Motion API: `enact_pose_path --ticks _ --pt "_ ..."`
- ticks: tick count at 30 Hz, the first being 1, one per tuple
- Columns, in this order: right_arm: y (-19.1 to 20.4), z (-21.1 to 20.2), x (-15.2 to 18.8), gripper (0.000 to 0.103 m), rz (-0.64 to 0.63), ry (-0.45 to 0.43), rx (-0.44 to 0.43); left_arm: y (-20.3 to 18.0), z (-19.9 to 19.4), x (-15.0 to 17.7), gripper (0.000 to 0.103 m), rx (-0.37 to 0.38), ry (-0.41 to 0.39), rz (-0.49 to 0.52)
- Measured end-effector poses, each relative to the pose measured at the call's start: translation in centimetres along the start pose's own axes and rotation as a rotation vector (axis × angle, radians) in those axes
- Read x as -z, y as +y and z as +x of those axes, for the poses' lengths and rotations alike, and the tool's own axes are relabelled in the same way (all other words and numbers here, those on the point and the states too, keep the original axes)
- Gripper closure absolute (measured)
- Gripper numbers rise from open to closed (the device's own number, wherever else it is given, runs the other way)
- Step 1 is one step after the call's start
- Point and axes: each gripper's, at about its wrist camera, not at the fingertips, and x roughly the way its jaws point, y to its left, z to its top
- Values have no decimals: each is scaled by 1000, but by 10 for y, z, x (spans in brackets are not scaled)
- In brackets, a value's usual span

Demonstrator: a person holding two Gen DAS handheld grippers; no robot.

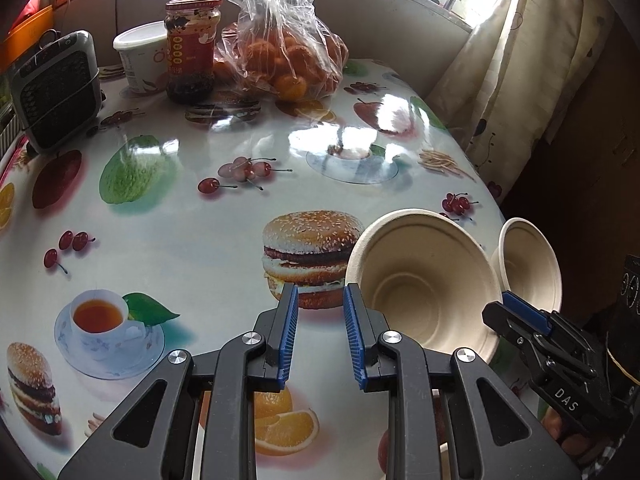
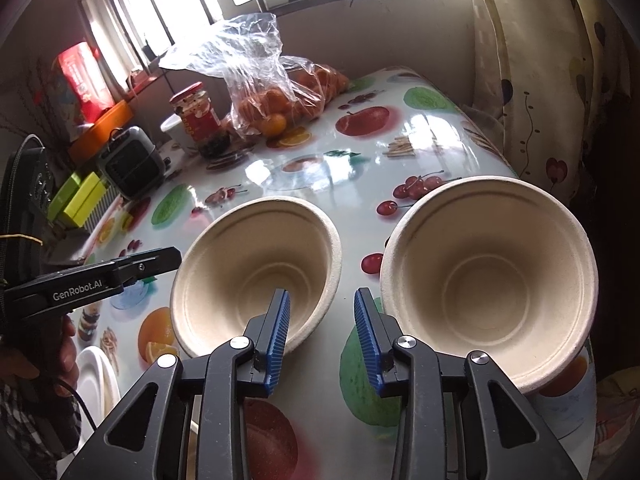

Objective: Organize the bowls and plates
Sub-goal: 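Close the left tool on a tan bowl rim while the right tool grips another bowl rim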

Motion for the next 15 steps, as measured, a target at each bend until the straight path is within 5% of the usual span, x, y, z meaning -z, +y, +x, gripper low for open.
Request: enact_pose_path --ticks 9,15 --pt "0 0 -2 88 1 -4 -6 4 -1 0 79 18 -3 -29" --pt "1 0 -2 88 5 -4 -9 5 -1 -1 79 40 2 -37"
